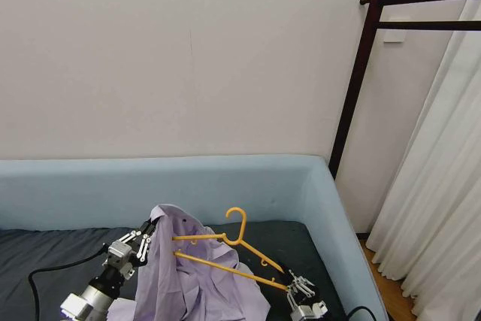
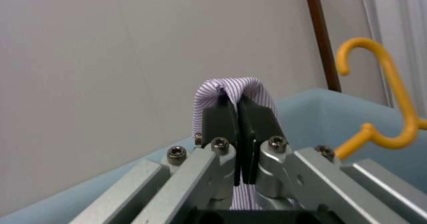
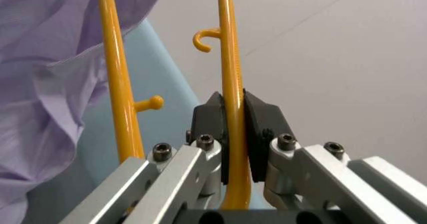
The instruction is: Pick up the clothes from the sofa and hang them on the clothes hanger.
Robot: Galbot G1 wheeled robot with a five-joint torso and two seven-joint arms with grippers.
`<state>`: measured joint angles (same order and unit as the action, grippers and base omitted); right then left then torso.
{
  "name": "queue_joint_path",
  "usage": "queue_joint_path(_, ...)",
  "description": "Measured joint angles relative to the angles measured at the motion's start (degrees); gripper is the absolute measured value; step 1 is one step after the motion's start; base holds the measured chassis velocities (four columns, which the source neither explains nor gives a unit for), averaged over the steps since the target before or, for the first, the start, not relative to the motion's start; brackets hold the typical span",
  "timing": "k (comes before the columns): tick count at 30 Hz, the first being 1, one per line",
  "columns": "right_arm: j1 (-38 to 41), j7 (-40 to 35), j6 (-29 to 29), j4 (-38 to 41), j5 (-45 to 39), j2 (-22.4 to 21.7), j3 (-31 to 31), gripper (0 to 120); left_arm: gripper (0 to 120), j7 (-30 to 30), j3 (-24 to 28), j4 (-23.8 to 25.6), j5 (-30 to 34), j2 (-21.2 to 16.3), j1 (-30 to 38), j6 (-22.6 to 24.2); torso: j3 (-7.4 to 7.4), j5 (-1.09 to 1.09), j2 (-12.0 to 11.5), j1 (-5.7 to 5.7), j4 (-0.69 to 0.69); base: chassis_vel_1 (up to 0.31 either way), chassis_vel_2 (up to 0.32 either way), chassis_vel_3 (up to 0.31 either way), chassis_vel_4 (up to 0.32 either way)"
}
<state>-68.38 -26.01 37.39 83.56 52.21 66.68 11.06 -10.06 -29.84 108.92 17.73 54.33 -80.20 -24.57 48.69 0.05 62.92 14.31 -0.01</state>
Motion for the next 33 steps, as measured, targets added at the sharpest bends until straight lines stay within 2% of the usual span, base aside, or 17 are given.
queue_joint_path(17, 2.47, -1.67, -0.84, 0.16, 0.23, 3.30, -2.44, 6, 0, -4.88, 4.84, 0.02, -2.86, 1.96, -0.37, -2.88, 0.00, 0.00, 0.00, 0.00, -0.01, 0.000, 0.000, 0.000, 0.000)
queue_joint_path(20, 2.95, -1.17, -2.19, -0.43, -0.99, 3.60, -3.24, 6, 0, -10.34, 5.91, 0.28, -1.22, 2.33, -0.45, -4.60, 0.00, 0.01, 0.00, 0.00, -0.01, 0.000, 0.000, 0.000, 0.000)
queue_joint_path(24, 3.50, -0.82, -3.53, -1.07, -3.23, 3.73, -4.18, 6, 0, -14.73, 6.34, -0.06, -1.13, 2.89, -0.89, -6.42, 0.00, 0.01, 0.00, 0.00, -0.01, 0.000, 0.000, 0.000, 0.000)
queue_joint_path(33, 4.43, -0.32, -5.19, 0.11, -7.06, 3.20, -4.00, 6, 0, -17.77, 5.38, -2.19, -2.79, 3.30, -2.74, -8.69, 0.00, 0.01, 0.00, 0.00, -0.01, 0.000, 0.000, 0.000, 0.000)
